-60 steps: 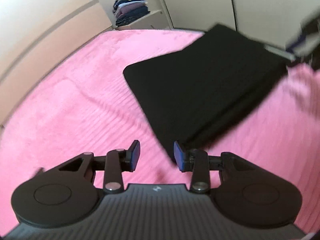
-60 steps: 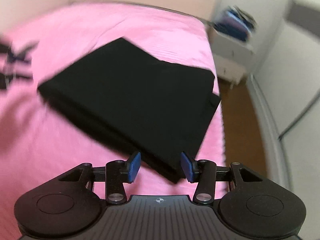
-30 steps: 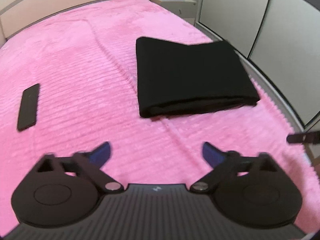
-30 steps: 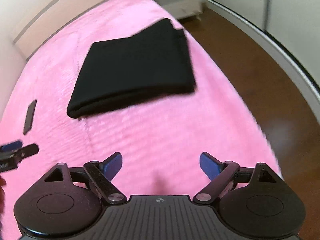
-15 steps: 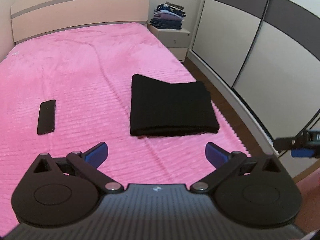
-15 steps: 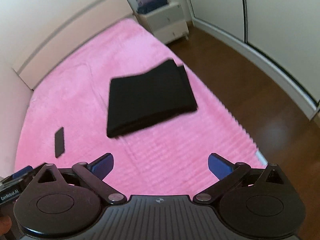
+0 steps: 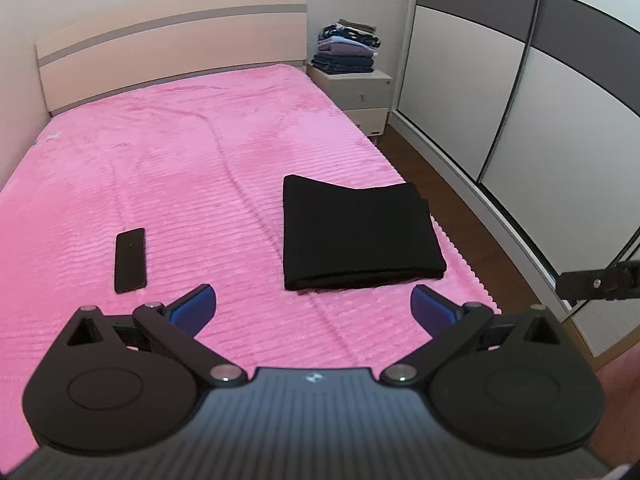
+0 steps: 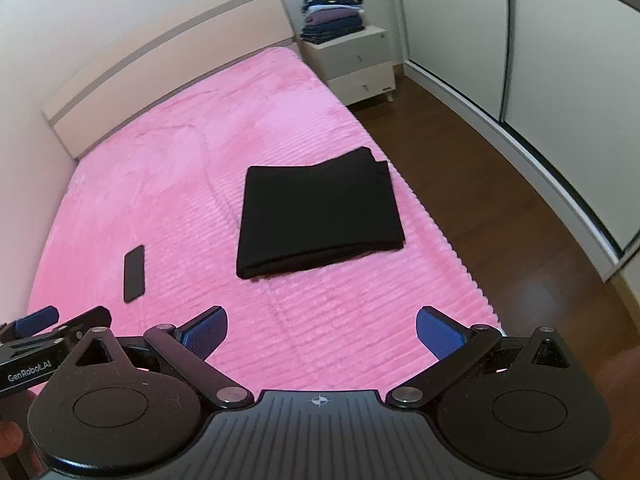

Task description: Fold clothes

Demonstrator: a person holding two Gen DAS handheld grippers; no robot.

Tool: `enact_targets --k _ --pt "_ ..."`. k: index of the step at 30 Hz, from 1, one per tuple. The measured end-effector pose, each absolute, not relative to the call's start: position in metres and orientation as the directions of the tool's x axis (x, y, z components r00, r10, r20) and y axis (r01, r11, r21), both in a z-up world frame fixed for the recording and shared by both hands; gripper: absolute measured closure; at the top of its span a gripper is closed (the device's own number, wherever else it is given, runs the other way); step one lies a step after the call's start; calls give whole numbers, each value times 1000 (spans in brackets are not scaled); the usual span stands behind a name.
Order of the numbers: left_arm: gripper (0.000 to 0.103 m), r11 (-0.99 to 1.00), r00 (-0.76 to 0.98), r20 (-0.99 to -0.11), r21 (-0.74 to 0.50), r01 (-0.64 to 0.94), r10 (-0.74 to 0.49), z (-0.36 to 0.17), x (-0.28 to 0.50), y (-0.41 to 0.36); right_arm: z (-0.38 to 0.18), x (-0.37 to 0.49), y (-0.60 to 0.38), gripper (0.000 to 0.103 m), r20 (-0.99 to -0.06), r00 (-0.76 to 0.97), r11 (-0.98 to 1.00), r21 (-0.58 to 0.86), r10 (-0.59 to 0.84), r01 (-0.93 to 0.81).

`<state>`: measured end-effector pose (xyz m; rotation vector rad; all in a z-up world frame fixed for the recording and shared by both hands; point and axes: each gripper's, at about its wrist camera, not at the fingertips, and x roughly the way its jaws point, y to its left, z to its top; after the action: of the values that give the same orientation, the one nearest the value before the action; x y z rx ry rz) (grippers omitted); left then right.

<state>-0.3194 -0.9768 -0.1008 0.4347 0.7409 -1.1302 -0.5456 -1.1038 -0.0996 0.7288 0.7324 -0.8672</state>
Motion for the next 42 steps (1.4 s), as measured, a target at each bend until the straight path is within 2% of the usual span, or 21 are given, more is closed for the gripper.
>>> enact_targets --k 21,42 --pt "1 417 282 -744 5 909 -606 -96 -333 -984 -97 -534 -1105 0 -808 397 485 162 -435 860" --pt "1 464 273 -790 -17 886 -549 -120 -329 -1008 -114 -518 -1125 0 -819 391 507 145 -420 849"
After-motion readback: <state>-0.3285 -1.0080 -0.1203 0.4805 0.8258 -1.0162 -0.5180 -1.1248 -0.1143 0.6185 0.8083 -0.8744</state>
